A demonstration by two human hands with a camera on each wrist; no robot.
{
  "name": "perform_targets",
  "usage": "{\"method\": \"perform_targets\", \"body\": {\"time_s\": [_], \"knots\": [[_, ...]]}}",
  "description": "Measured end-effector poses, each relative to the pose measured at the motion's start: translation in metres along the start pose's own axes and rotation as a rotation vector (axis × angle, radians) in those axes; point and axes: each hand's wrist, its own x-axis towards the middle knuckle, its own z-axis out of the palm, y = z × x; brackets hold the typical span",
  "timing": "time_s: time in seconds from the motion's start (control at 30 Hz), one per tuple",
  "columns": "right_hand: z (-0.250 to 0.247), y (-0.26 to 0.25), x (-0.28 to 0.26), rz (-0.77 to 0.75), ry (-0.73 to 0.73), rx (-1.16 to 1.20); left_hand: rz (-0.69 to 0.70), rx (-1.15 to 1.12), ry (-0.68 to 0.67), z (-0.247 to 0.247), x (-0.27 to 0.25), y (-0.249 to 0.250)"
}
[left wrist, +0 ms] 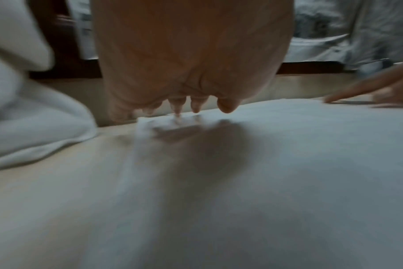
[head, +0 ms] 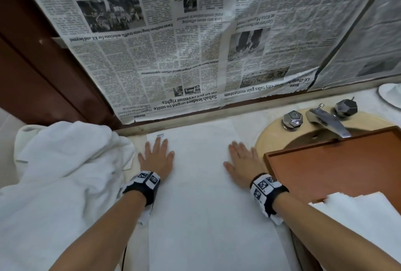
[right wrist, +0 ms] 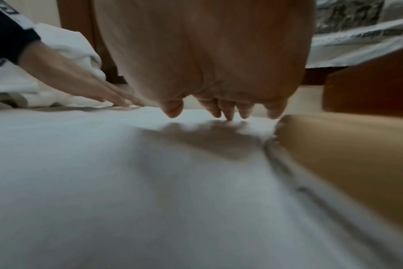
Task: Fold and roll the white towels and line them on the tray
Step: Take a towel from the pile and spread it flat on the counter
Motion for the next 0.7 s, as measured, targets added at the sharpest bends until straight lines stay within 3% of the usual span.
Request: {"method": "perform_targets", "body": {"time_s": [0.1,0.17,0.33,0.47,0.57,0.63,0.7], "knots": [[0.004,-0.015,0.009,-0.074,-0.047,0.016,0.22,0.039,-0.016,0.01,-0.008,0.037],[-0.003,-0.021,0.027,-0.085,-0.028,0.003,0.293,0.069,-0.049,0.014,-0.009,0.063],[-0.021,-0.01,0.065,-0.072,-0.028,0.04,0.254,0.05,-0.107,0.018,0.004,0.09],[-0.038,0.008,0.069,0.114,0.017,0.108,0.148,0.01,-0.104,0.01,0.017,0.074],[-0.048,0.001,0.041,0.19,0.069,0.185,0.142,0.007,-0.027,0.005,0.02,0.072],[-0.045,-0.005,0.013,0.203,0.081,0.187,0.208,-0.014,0.035,0.002,0.023,0.085],[-0.039,-0.01,-0.014,0.245,0.071,0.184,0.283,-0.08,0.015,0.001,0.027,0.11]]}}
